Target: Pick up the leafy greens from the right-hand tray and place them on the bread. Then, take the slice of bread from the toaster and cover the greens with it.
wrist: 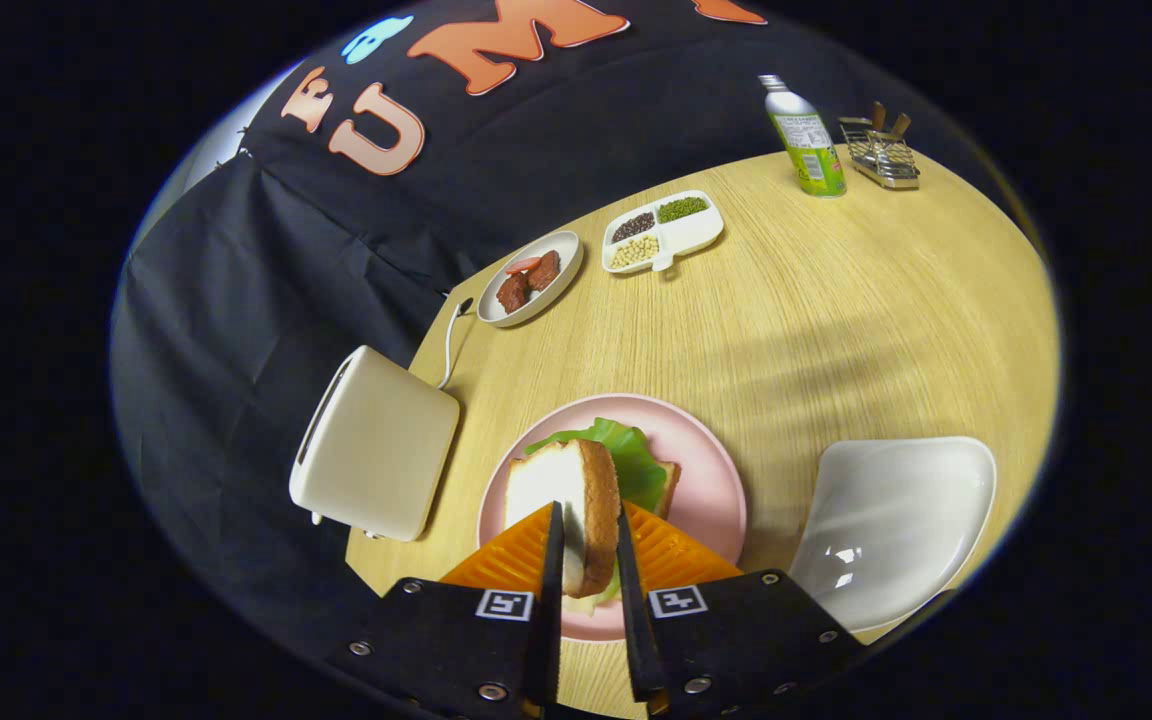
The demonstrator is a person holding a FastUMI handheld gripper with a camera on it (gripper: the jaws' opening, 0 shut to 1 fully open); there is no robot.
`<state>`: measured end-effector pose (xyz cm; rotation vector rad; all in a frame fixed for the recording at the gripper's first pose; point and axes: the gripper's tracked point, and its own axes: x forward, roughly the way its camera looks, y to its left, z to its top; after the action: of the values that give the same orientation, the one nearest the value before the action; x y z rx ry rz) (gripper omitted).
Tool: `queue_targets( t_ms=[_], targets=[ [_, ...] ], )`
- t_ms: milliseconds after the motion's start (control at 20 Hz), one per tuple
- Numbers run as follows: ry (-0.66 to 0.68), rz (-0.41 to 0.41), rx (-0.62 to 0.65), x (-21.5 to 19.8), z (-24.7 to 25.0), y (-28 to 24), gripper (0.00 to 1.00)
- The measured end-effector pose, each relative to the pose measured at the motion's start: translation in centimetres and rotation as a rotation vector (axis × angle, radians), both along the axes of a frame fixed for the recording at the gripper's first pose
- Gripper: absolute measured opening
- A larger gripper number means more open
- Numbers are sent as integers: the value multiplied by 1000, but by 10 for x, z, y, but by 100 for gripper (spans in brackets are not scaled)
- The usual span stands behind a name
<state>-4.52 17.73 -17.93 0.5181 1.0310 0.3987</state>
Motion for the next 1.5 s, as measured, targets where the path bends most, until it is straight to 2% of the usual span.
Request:
queue_targets(
  t_ms=[50, 150, 350, 950, 1100, 1250, 1500],
  targets=[
    [-14, -5, -17, 2, 0, -4, 35],
    [-55, -26, -37, 9, 3, -11, 42],
    [-197, -90, -39, 32, 35, -28, 49],
    [-849, -177, -308, 76, 175, -56, 77],
    [-984, -224, -366, 78, 212, -58, 82],
    [-1084, -271, -367, 75, 244, -60, 88],
    [-1173, -305, -398, 68, 269, -66, 89]
  ],
)
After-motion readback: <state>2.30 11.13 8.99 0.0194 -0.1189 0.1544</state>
